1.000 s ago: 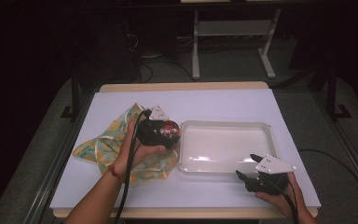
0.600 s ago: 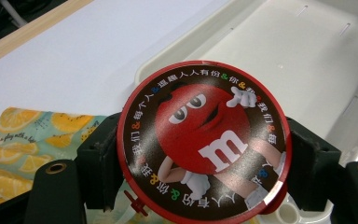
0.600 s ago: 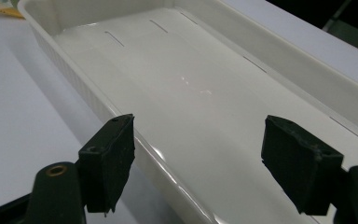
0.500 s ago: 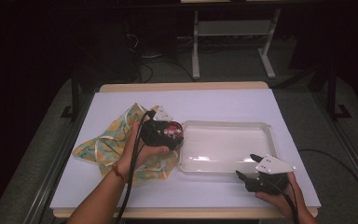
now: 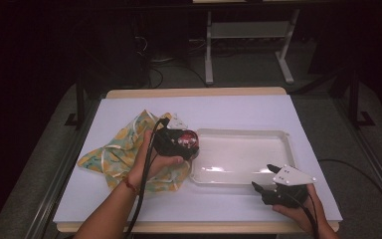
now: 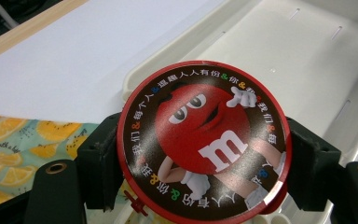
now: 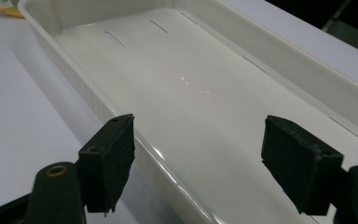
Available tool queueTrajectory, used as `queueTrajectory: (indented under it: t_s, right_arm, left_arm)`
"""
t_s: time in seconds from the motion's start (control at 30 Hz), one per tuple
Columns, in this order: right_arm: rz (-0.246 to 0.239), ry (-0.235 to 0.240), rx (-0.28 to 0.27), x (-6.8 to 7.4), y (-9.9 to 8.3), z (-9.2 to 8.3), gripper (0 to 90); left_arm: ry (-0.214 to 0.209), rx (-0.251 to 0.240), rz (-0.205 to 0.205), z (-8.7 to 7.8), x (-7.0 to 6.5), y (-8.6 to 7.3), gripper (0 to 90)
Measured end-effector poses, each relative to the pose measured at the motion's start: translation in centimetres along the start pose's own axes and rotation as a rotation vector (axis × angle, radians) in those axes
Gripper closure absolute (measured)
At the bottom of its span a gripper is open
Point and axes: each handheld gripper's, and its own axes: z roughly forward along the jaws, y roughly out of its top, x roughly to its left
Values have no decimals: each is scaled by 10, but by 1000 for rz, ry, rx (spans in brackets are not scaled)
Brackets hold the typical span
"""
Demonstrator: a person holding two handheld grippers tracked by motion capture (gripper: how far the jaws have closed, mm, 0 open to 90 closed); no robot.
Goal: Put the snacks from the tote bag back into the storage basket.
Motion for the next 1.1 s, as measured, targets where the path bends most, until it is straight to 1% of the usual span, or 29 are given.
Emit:
queueTrajectory:
  t_s: [0.63, 0.7, 0.73, 1.1]
  right_arm:
    - [3, -2, -9, 0, 0, -2, 249]
    - [4, -2, -9, -1, 0, -2, 250]
    - [3, -3, -10, -1, 0, -2, 250]
    - [4, -4, -10, -1, 0, -2, 250]
  left_arm:
    - [-14, 6, 17, 10, -7, 9, 254]
    - [-16, 5, 12, 12, -8, 10, 255]
    - [-16, 10, 17, 14, -9, 11, 255]
    - [-25, 15, 19, 20, -13, 15, 255]
